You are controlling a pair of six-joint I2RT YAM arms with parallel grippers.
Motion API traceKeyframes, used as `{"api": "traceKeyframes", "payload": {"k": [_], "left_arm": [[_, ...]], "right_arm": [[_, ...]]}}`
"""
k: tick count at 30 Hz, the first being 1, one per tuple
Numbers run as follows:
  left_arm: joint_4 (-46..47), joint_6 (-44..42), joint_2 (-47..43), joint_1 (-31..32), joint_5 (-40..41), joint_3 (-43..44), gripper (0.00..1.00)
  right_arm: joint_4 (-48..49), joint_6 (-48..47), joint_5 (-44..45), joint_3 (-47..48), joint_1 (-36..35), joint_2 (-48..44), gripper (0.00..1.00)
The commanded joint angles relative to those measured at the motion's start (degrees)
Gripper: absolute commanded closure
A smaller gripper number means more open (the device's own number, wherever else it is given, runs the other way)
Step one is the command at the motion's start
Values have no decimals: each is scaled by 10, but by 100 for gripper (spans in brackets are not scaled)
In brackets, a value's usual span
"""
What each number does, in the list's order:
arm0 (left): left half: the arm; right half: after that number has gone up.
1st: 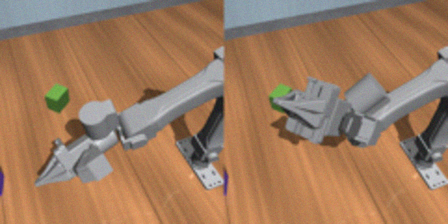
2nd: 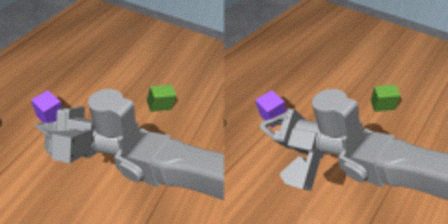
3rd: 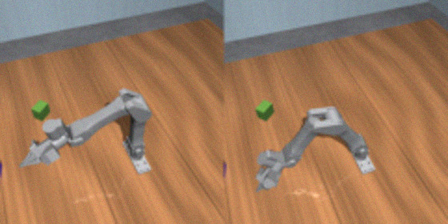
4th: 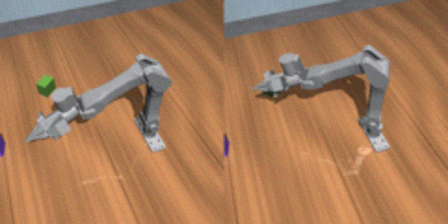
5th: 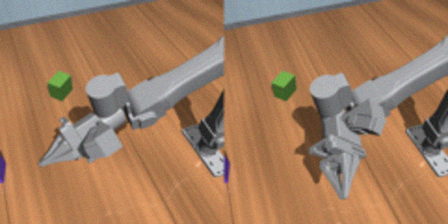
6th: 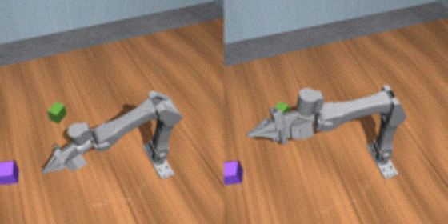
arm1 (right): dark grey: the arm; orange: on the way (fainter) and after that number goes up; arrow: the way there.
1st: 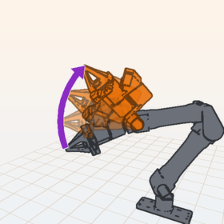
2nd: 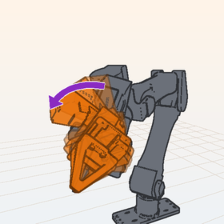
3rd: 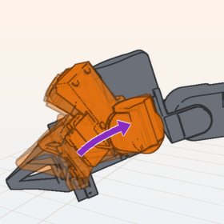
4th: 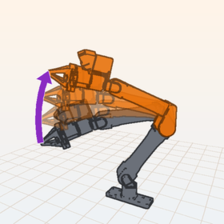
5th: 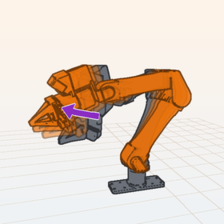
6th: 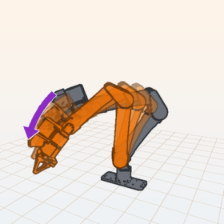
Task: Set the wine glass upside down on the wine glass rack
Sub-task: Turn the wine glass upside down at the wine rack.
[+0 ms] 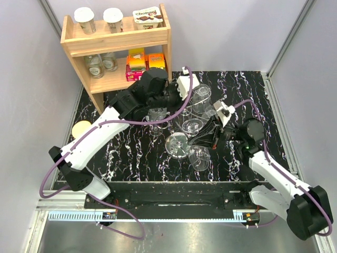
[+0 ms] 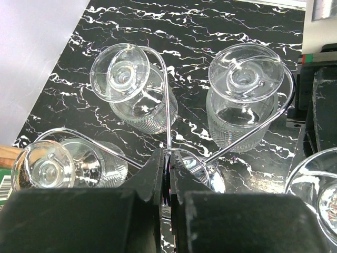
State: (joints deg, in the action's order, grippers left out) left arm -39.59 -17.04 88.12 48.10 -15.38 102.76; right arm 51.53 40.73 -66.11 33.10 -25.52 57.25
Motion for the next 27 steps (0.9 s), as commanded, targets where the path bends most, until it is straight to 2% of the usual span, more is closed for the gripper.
{"api": "traceKeyframes", "payload": {"k": [1, 6, 17, 22, 25, 27], "left_arm": [[-36, -39, 17, 22, -28, -27, 100], [-36, -40, 9, 22, -27, -32, 100], [-37, -41, 0, 23, -34, -38, 100], [-40, -42, -1, 23, -36, -36, 100], [-41, -42, 0, 22, -37, -33, 100], [-42, -42, 1, 23, -38, -31, 100]], "right_arm": [[76, -29, 15, 4, 11, -31, 100], [48, -74, 7, -12, 18, -37, 100], [67, -151, 2, -71, 31, -36, 99], [46, -185, 4, -79, 31, -31, 90], [30, -195, 0, -77, 31, -29, 71], [20, -195, -3, -74, 31, -29, 63]]}}
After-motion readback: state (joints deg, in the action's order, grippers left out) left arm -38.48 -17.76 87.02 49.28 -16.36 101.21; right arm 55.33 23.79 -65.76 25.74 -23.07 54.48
